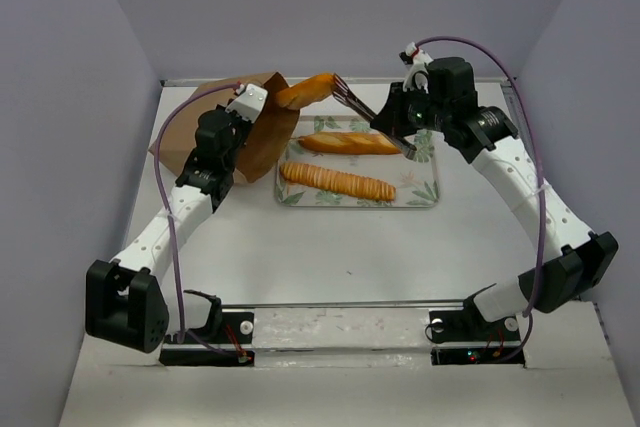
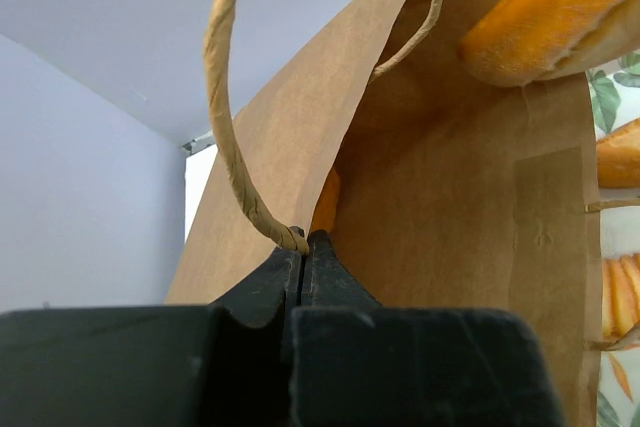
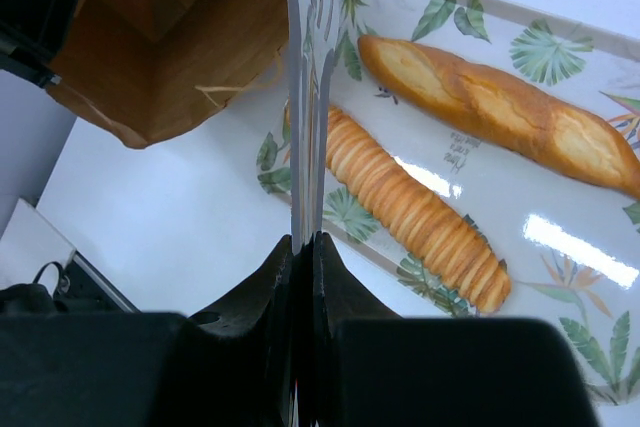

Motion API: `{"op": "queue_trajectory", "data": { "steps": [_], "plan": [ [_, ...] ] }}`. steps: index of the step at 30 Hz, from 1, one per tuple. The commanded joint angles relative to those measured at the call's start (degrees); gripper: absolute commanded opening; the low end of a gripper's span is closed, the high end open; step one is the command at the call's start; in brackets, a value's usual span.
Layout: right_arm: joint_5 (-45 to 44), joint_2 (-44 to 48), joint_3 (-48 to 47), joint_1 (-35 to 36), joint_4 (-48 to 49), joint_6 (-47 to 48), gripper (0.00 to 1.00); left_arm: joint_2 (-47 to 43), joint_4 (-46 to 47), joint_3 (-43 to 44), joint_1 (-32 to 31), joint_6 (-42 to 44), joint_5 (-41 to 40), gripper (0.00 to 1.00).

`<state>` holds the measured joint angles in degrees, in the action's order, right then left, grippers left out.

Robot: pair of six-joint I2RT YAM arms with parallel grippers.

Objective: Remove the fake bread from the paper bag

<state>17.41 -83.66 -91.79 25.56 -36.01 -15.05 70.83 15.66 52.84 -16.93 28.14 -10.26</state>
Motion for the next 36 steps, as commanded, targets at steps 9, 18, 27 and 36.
{"op": "queue_trajectory", "data": {
  "steps": [9, 18, 27, 36],
  "plan": [
    [-5.2, 8.5, 2.7, -0.9, -4.2, -6.0, 0.01, -0.2, 5.9, -1.6, 3.7, 3.5, 0.3, 0.00],
    [-7.1, 15.0, 11.7, -0.9, -5.2, -12.6, 0.01, -0.6, 6.8, -2.5, 4.6, 3.2, 1.3, 0.00],
    [-6.6, 19.0, 20.1, -0.9, -7.1, -20.9, 0.01, -0.8, 7.3, -2.4, 4.6, 2.2, 2.9, 0.00],
    [-9.6, 18.4, 21.7, -8.1, -14.5, -28.1, 0.01, -1.0, 6.9, -1.9, 4.6, 1.7, 3.5, 0.00]
  ]
}}
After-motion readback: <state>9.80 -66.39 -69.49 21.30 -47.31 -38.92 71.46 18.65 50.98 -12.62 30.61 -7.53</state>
